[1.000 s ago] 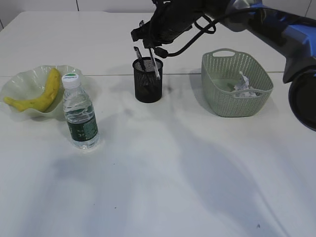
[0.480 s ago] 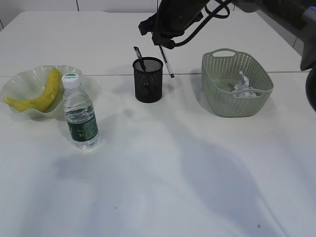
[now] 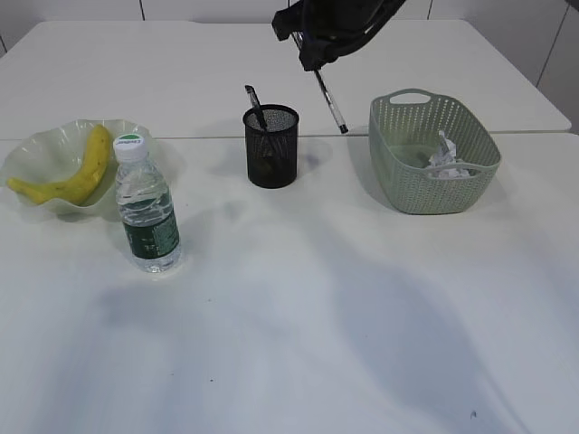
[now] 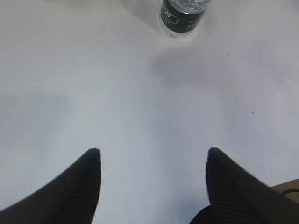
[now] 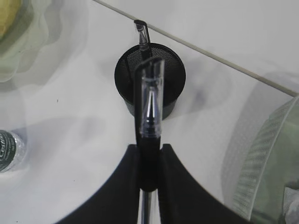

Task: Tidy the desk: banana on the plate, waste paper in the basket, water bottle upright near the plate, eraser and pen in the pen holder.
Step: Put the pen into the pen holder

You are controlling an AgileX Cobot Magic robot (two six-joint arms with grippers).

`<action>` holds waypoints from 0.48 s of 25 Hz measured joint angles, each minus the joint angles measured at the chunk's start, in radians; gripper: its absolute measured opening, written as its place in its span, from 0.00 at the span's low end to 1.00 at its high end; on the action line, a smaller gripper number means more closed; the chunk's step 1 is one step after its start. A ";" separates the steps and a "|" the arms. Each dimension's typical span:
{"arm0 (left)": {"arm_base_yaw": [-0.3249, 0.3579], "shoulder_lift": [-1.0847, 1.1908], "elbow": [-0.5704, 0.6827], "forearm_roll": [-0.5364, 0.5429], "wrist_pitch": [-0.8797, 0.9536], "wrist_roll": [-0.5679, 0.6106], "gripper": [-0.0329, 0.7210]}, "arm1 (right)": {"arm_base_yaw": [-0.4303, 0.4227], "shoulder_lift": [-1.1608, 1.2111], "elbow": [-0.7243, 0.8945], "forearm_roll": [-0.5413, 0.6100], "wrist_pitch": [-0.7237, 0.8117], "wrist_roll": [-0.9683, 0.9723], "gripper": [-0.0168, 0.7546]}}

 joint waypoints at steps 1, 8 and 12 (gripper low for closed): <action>0.000 0.000 0.000 0.000 0.000 0.000 0.70 | 0.000 -0.007 0.000 0.000 0.004 0.008 0.09; 0.000 0.000 0.000 0.000 0.000 0.000 0.70 | 0.000 -0.079 0.002 -0.014 0.013 0.044 0.09; 0.000 0.000 0.000 0.000 0.000 0.000 0.70 | 0.002 -0.136 0.048 -0.050 0.013 0.069 0.09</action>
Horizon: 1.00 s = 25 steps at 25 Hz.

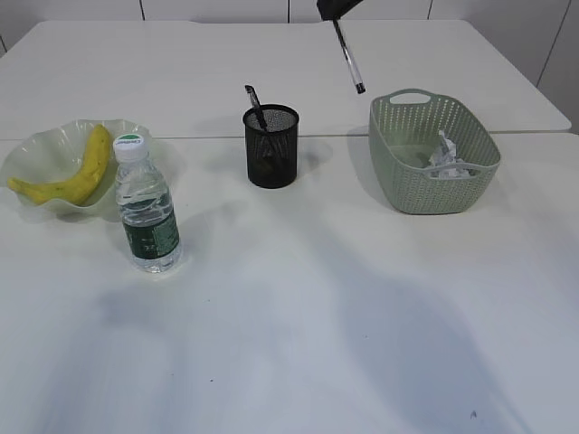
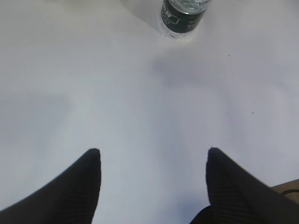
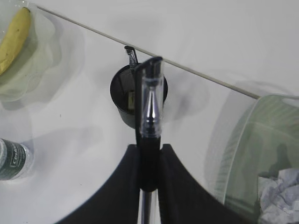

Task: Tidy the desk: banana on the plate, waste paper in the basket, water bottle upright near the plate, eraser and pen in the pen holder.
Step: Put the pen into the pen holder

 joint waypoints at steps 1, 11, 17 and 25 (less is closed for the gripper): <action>0.000 0.000 0.000 0.000 -0.002 0.000 0.70 | 0.000 -0.012 0.023 -0.007 0.000 0.006 0.09; 0.000 0.000 0.000 0.000 -0.004 0.000 0.70 | 0.002 -0.147 0.276 -0.017 0.002 0.042 0.09; 0.000 0.000 0.000 0.000 -0.020 0.000 0.70 | 0.002 -0.217 0.392 -0.021 0.002 0.064 0.09; 0.000 0.000 0.000 0.000 -0.020 0.000 0.70 | 0.002 -0.230 0.532 -0.021 0.000 0.070 0.09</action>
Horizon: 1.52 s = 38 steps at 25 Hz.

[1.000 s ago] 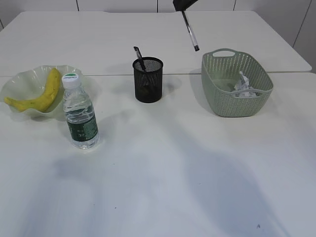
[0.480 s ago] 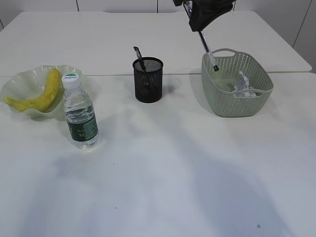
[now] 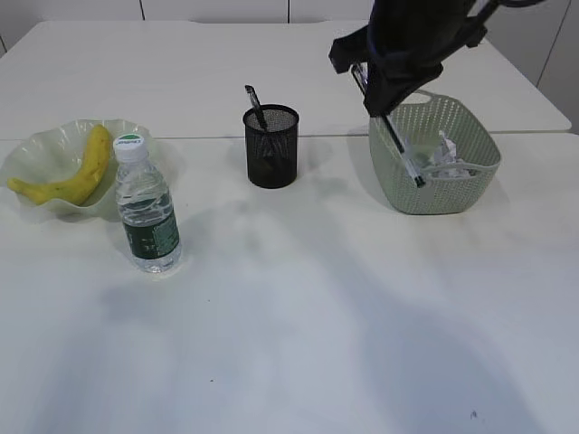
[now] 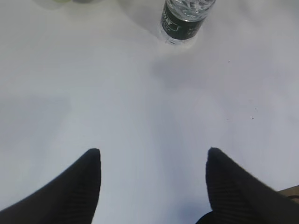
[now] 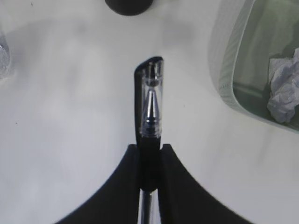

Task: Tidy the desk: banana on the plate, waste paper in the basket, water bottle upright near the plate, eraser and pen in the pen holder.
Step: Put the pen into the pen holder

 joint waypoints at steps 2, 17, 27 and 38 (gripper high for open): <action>0.000 0.000 0.000 0.000 -0.003 0.000 0.70 | 0.000 -0.002 0.031 0.000 -0.002 0.000 0.09; 0.000 0.000 0.000 0.000 -0.027 0.000 0.70 | 0.000 -0.054 0.334 -0.010 -0.671 0.000 0.09; 0.000 0.000 0.000 0.000 -0.049 0.000 0.70 | 0.000 -0.032 0.388 -0.010 -1.150 0.000 0.09; 0.000 0.057 0.000 0.000 -0.058 0.000 0.70 | 0.000 0.105 0.388 -0.010 -1.471 0.000 0.09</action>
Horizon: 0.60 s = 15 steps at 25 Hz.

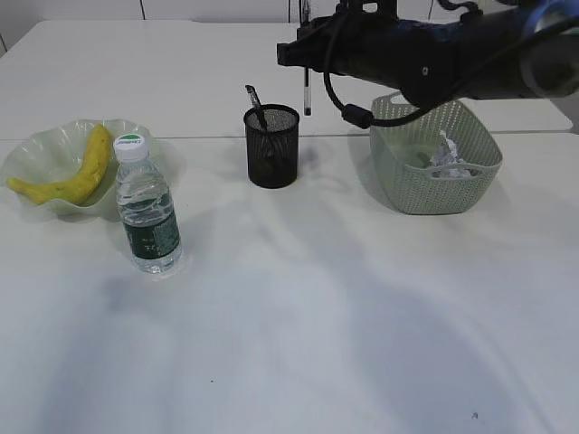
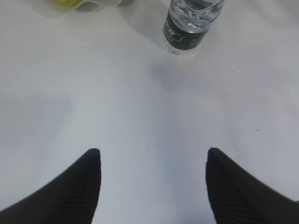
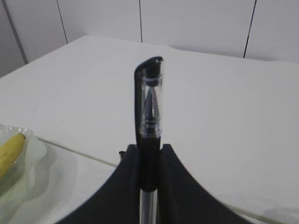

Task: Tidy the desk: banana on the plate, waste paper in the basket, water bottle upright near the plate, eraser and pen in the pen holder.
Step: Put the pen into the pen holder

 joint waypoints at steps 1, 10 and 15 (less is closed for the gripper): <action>0.000 0.008 0.000 0.000 -0.002 0.000 0.70 | 0.000 0.012 0.000 0.000 -0.031 0.000 0.09; 0.000 0.018 0.000 0.000 -0.002 0.000 0.70 | 0.000 0.096 -0.026 0.000 -0.135 0.000 0.09; 0.000 0.018 0.000 0.000 -0.002 0.000 0.70 | 0.000 0.133 -0.104 0.000 -0.135 0.000 0.09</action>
